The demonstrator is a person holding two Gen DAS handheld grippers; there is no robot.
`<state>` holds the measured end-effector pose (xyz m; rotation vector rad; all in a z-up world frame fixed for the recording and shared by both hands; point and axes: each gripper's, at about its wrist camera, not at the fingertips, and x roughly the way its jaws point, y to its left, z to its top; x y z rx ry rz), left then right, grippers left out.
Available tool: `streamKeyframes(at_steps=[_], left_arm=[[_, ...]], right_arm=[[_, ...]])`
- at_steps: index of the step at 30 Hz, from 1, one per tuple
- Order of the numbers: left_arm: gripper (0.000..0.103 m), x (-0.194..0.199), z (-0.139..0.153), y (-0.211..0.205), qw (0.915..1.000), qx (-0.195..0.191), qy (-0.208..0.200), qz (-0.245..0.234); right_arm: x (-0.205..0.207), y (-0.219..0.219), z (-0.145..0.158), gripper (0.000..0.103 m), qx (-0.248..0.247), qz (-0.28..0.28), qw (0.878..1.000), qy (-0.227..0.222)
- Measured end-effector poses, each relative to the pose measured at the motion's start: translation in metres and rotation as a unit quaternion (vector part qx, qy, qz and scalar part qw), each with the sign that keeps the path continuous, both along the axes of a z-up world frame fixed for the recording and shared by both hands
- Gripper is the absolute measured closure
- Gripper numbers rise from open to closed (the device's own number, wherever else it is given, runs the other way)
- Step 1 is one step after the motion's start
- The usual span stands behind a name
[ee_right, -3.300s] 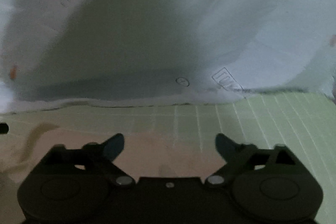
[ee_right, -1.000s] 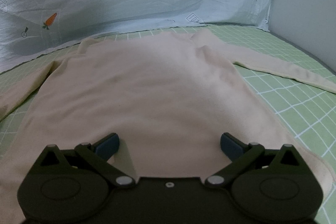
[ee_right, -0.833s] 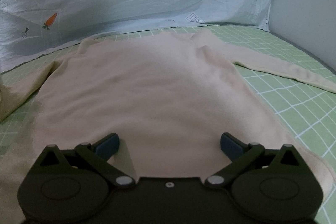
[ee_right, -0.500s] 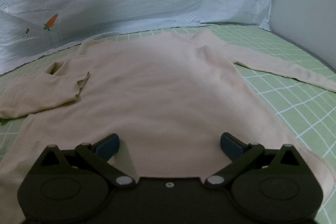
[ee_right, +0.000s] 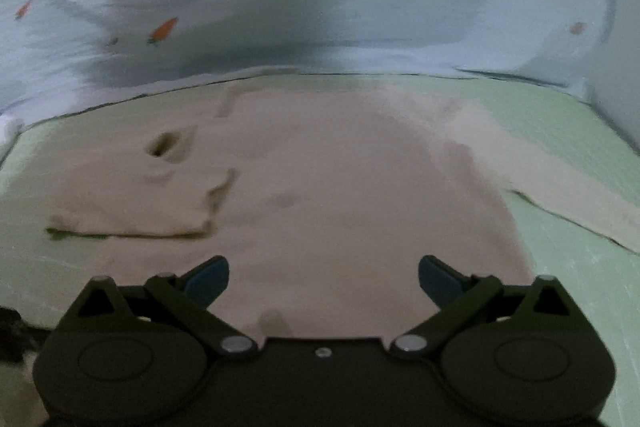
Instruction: Fold clothes
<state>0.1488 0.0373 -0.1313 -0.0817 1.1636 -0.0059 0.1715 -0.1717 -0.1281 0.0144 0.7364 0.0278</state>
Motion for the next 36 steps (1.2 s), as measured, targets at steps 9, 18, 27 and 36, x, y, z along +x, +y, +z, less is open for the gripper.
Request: streamKeyframes(at_steps=[9, 18, 27, 36], left_arm=[[0.007, -0.029, -0.014, -0.009, 0.9910, 0.045, -0.010, 0.126], [0.004, -0.025, -0.012, -0.018, 0.9718, 0.064, -0.001, 0.227], [0.005, -0.038, 0.029, -0.066, 0.9587, 0.115, -0.033, 0.258], [0.005, -0.017, 0.011, -0.142, 0.9794, 0.078, -0.020, 0.185]], right_arm=[[0.052, 0.020, -0.007, 0.063, 0.089, 0.161, 0.983, 0.026], [0.079, 0.042, -0.023, 0.095, 0.078, 0.214, 0.972, 0.051], [0.064, -0.040, 0.038, 0.101, 0.074, 0.197, 0.975, -0.066], [0.070, -0.156, 0.023, 0.102, 0.012, 0.076, 0.996, -0.046]])
